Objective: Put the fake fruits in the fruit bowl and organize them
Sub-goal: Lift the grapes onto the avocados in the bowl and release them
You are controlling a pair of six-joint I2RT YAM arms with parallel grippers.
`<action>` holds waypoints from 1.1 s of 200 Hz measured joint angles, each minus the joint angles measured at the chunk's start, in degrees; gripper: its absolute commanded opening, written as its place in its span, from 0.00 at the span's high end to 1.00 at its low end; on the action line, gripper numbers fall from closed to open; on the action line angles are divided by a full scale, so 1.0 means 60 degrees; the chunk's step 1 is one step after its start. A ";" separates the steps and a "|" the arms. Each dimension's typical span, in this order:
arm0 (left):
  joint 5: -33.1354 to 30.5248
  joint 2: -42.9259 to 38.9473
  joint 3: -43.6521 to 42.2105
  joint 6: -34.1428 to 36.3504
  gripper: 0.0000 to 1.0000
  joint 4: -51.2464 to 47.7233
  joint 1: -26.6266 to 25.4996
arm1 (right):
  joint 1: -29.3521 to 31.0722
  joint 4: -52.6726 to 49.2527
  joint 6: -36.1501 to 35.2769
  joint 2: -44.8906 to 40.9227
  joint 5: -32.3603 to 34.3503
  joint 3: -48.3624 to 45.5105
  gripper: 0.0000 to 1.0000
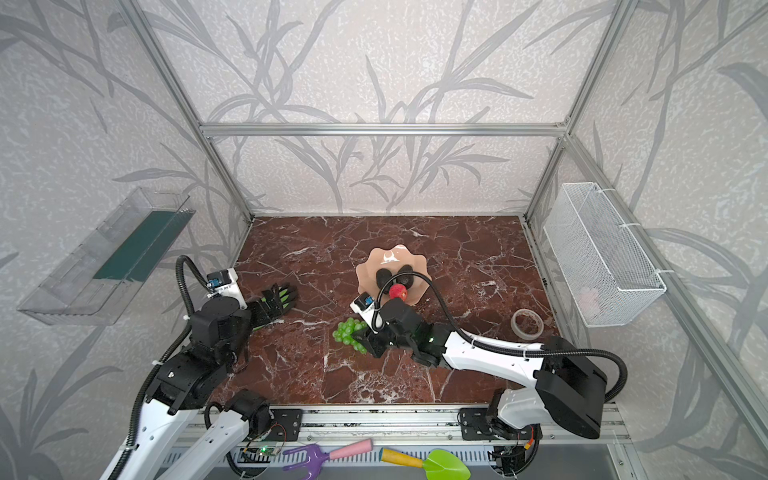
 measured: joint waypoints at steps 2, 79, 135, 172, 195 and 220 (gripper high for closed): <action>0.0000 0.0000 0.0000 0.0000 0.02 -0.0004 0.0000 | -0.0066 -0.0007 -0.0004 -0.0033 0.0007 0.0036 0.64; -0.0004 -0.0018 0.0000 -0.0007 0.01 0.0000 0.0000 | -0.2630 -0.0146 -0.0284 0.0390 -0.0412 0.1665 0.64; -0.0026 -0.0029 0.0000 -0.0004 0.01 0.0000 0.0000 | -0.4269 0.0375 -0.0448 0.2167 -0.1617 0.2568 0.63; -0.0040 -0.0025 0.0000 -0.0004 0.01 0.0000 0.0000 | -0.5133 0.0976 -0.0437 0.3435 -0.3002 0.3140 0.63; -0.0080 -0.0025 0.0000 -0.0004 0.01 0.0000 0.0000 | -0.5490 0.1209 -0.0521 0.4156 -0.3654 0.3468 0.63; -0.0124 -0.0015 0.0000 0.0000 0.01 0.0000 0.0000 | -0.5661 0.1235 -0.0692 0.4900 -0.4146 0.3923 0.63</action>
